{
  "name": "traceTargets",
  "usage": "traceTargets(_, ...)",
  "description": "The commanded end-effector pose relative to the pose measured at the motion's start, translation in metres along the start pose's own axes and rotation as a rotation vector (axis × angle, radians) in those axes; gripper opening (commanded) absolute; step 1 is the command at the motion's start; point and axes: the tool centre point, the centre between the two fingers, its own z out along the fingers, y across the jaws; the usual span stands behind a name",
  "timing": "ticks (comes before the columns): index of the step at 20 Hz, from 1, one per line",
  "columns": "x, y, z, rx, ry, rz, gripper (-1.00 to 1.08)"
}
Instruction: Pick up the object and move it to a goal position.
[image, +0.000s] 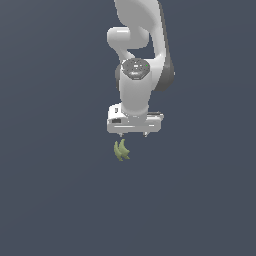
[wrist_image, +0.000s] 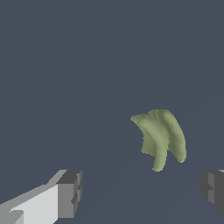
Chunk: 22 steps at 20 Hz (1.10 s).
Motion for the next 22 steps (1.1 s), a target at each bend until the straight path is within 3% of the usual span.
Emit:
traceTargets(1,0.0,0.0,0.0,0.0,0.0,0.0,1.0)
traceTargets(10,-0.004,0.031,-0.004,-0.027,-0.017,0.028,1.0)
traceTargets(22,-0.003,0.033,0.0,-0.026,-0.014,0.006,1.0)
